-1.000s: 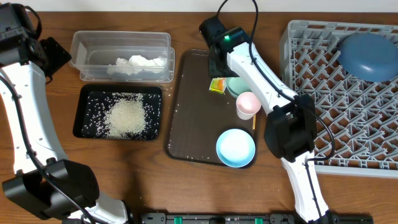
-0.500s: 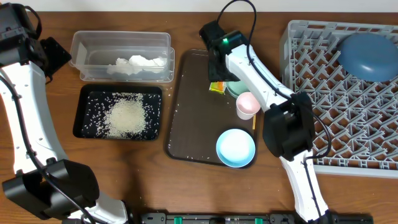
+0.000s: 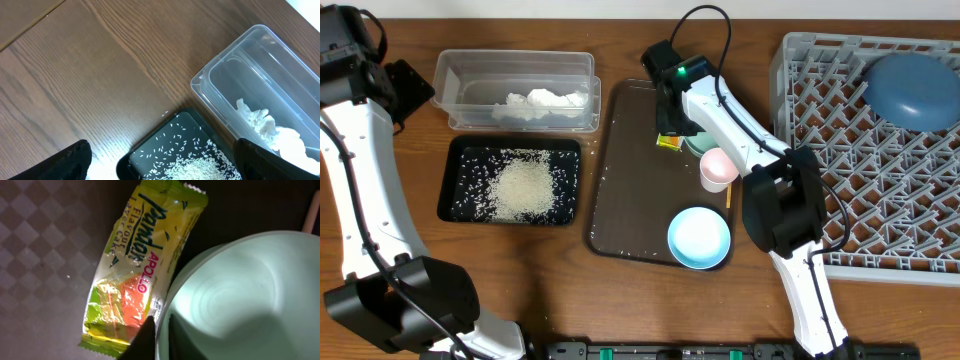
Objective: Sort waste into correct bins and load items into the dishwasher rack
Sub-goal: 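Lift the green bowl and carry it right into the rack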
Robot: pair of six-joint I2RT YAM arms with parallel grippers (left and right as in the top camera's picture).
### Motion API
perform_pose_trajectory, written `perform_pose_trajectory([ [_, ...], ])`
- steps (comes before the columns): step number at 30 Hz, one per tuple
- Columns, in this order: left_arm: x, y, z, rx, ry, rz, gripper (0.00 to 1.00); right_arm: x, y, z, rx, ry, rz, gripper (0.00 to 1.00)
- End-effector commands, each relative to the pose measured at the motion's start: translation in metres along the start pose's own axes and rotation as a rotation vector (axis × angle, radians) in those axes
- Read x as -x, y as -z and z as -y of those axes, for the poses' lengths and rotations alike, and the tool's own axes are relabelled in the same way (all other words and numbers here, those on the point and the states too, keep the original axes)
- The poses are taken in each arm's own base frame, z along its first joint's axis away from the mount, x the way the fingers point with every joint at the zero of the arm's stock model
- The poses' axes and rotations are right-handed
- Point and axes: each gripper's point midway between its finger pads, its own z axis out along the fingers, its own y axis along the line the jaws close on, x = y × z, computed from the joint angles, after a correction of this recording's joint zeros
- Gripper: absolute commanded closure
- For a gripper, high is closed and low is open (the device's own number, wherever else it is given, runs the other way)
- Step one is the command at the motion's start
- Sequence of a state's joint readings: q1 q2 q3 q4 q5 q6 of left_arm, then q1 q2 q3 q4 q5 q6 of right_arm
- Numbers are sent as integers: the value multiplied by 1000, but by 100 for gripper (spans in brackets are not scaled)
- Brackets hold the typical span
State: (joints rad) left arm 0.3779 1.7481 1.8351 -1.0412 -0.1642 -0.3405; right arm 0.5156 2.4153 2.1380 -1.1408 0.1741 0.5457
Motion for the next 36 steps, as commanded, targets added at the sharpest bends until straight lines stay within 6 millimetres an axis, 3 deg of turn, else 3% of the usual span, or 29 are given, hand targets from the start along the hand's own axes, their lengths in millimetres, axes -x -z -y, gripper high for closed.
perform_pose_trajectory([
  [1, 2, 2, -3, 11, 6, 9, 8, 3, -2, 4, 0, -18, -4, 97],
  [7, 2, 2, -3, 11, 6, 8, 8, 14, 19, -5, 63, -13, 16, 99],
  [10, 2, 2, -3, 11, 6, 8, 7, 25, 40, -1, 79, -25, 50, 99],
  [13, 2, 2, -3, 11, 6, 9, 7, 43, 76, 12, 108, -22, 112, 99],
  [18, 2, 2, -3, 11, 6, 8, 8, 67, 131, 63, 134, -122, 189, 99],
  [24, 2, 2, -3, 11, 6, 9, 7, 72, 179, 155, 219, -286, 192, 99],
  [29, 2, 2, -3, 11, 6, 9, 8, 60, 185, 219, 314, -357, 120, 99],
  [33, 2, 2, -3, 11, 6, 8, 7, 54, 182, 254, 438, -391, 92, 99],
  [36, 2, 2, -3, 11, 6, 8, 8, 52, 185, 270, 559, -402, 99, 99],
])
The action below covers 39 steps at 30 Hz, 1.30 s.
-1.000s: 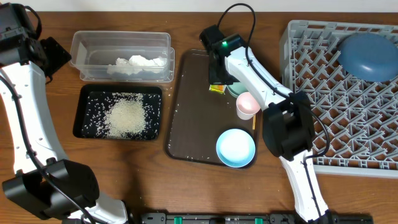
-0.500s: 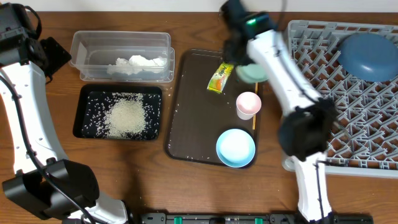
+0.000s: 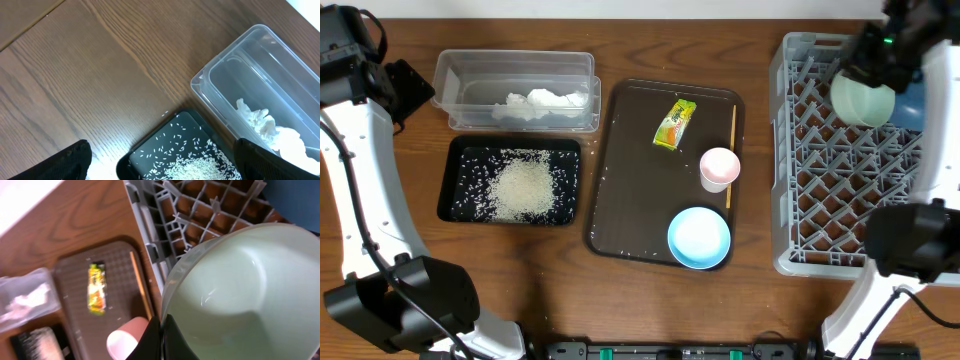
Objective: Sort waste into correct bins and load items into the dishwasher rack
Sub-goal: 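Lift the green bowl and carry it right into the rack, then lower the green bowl onto the rack and release it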
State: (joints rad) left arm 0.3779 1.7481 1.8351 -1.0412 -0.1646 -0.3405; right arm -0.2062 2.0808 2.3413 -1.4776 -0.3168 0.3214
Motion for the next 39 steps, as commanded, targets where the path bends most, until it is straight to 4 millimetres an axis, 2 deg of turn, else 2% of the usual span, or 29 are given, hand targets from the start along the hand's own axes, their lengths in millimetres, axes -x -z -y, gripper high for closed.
perform_pose_trajectory([
  [1, 2, 2, -3, 11, 6, 8, 8, -1, 7, -3, 236, 28, -61, 99],
  [6, 2, 2, -3, 11, 6, 8, 7, 4, 18, 22, 401, -44, -77, 99],
  [12, 2, 2, -3, 11, 6, 8, 8, 5, 27, 41, 617, -56, -62, 99],
  [17, 2, 2, -3, 11, 6, 8, 7, -2, 17, 51, 779, -87, -65, 99],
  [23, 2, 2, -3, 11, 6, 8, 7, -15, -15, 83, 784, -210, -97, 99],
  [33, 2, 2, -3, 11, 6, 9, 8, -26, -16, 130, 762, -366, -95, 99],
  [39, 2, 2, -3, 11, 6, 8, 7, -30, -17, 145, 705, -389, -101, 99],
])
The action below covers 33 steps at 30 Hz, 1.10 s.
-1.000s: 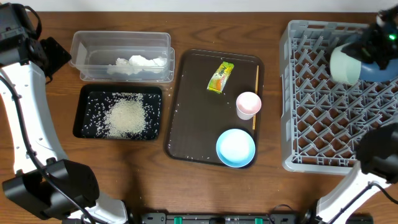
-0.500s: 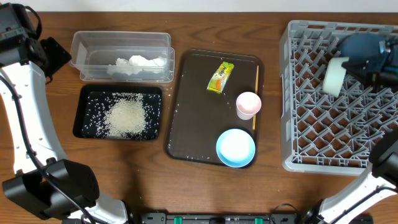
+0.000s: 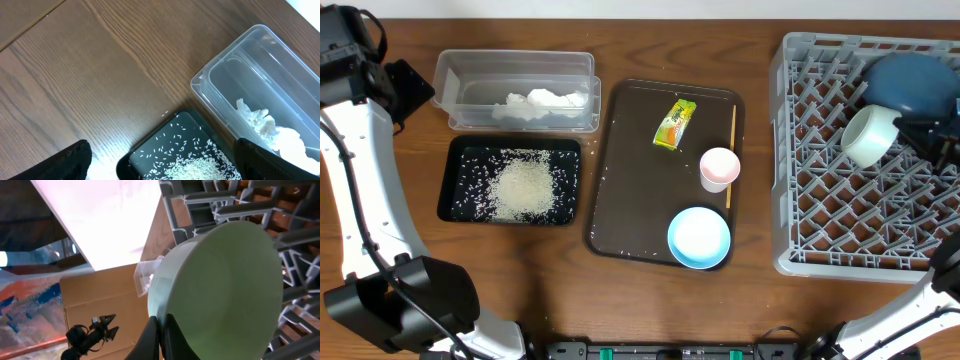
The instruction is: Sort waste into correct bins and load items into the dishwasher rack
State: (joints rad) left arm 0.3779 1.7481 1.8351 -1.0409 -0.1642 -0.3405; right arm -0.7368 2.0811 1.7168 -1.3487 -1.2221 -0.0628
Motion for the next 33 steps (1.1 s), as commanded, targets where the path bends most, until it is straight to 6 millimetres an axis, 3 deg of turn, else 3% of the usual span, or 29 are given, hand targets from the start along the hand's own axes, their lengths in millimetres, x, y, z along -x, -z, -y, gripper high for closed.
perform_pose_trajectory([
  [1, 2, 2, -3, 11, 6, 8, 8, -1, 6, 23, -100, -17, 1, 99],
  [11, 2, 2, -3, 12, 6, 8, 8, -1, 20, 40, -315, -28, 45, 92],
  [17, 2, 2, -3, 11, 6, 8, 7, 1, 56, 41, -582, -83, 206, 88],
  [25, 2, 2, -3, 11, 6, 8, 8, -13, 89, 2, -676, -16, 366, 69],
  [33, 2, 2, -3, 11, 6, 8, 7, -23, 85, -34, -684, 108, 418, 66],
])
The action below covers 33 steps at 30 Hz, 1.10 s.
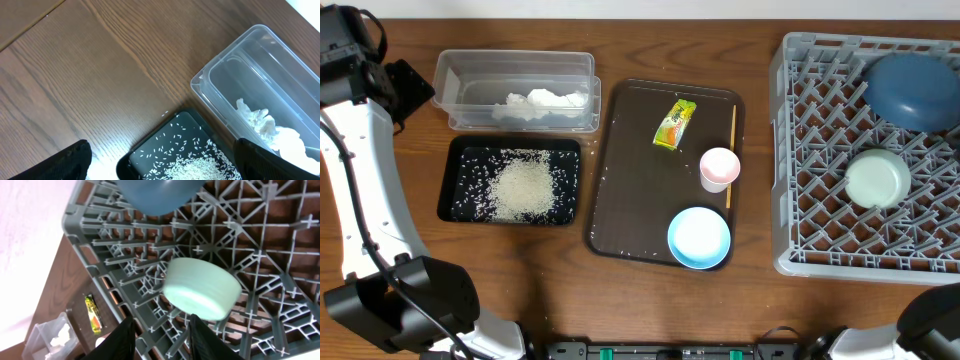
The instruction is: Sort waste into correct bins and load items into the dishwasher rack
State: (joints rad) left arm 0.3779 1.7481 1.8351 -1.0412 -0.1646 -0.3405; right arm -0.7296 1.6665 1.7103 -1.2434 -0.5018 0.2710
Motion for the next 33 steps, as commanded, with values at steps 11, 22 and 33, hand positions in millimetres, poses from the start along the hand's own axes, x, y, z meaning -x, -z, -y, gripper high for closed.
perform_pose_trajectory([
  [11, 2, 2, -3, 11, 6, 8, 8, -39, -35, -11, -385, 75, -20, 83],
  [22, 2, 2, -3, 11, 6, 8, 7, -61, -61, 16, -526, 51, -172, 99],
  [33, 2, 2, -3, 11, 6, 8, 7, -66, -96, 42, -621, 35, -278, 99],
])
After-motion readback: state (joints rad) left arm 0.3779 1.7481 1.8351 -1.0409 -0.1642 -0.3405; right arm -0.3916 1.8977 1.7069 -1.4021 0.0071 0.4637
